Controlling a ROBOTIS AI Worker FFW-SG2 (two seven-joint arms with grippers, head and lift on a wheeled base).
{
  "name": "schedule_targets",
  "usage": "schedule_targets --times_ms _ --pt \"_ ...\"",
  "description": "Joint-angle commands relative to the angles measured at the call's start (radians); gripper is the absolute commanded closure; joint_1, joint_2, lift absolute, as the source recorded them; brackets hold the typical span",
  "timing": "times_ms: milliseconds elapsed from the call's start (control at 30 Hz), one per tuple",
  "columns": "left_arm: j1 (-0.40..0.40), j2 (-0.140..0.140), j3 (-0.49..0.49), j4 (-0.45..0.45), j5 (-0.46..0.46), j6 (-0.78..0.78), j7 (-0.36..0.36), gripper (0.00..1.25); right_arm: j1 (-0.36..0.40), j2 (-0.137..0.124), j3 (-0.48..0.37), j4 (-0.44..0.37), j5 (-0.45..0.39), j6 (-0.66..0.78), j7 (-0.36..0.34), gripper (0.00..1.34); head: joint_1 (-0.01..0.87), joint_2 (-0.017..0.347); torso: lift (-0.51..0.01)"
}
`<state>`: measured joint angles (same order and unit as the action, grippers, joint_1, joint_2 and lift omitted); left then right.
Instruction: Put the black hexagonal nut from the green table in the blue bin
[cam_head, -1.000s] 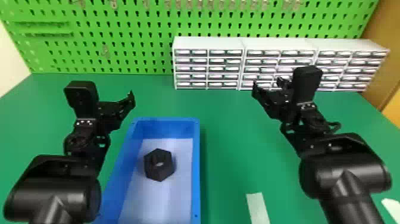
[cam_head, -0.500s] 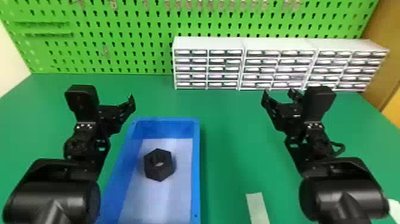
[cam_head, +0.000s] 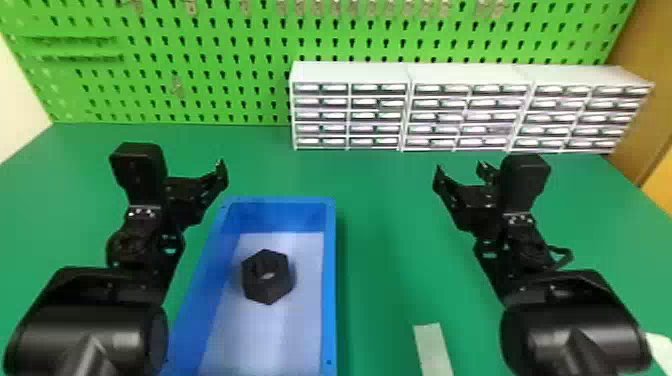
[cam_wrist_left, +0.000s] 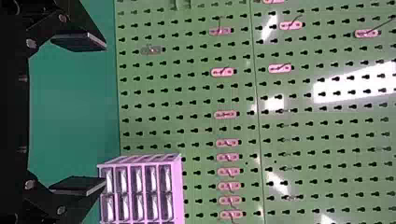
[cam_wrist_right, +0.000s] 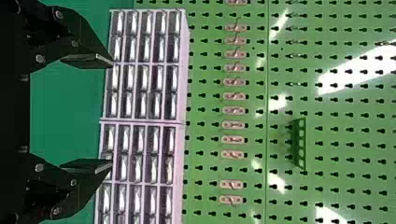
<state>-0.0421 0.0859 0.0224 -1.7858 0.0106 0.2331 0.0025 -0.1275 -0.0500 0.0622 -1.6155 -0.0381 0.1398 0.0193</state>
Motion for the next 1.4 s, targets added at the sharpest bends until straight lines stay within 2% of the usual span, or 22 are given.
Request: schedule_targets --times_ms 0,500,1367 --pt "0.005 0.000 0.004 0.000 -0.005 0.000 -0.001 0.25 0.000 -0.002 0.008 0.008 -0.005 0.001 -0.001 0.50 0.686 0.051 -0.096" --pt "0.015 0.000 -0.001 0.005 -0.015 0.000 -0.004 0.24 0.006 -0.005 0.005 0.023 0.001 0.001 -0.001 0.50 0.686 0.051 -0.096" --pt "-0.032 0.000 -0.024 0.014 -0.018 -0.008 -0.013 0.25 -0.037 -0.017 -0.002 0.005 0.004 -0.005 0.001 0.51 0.686 0.051 -0.096"
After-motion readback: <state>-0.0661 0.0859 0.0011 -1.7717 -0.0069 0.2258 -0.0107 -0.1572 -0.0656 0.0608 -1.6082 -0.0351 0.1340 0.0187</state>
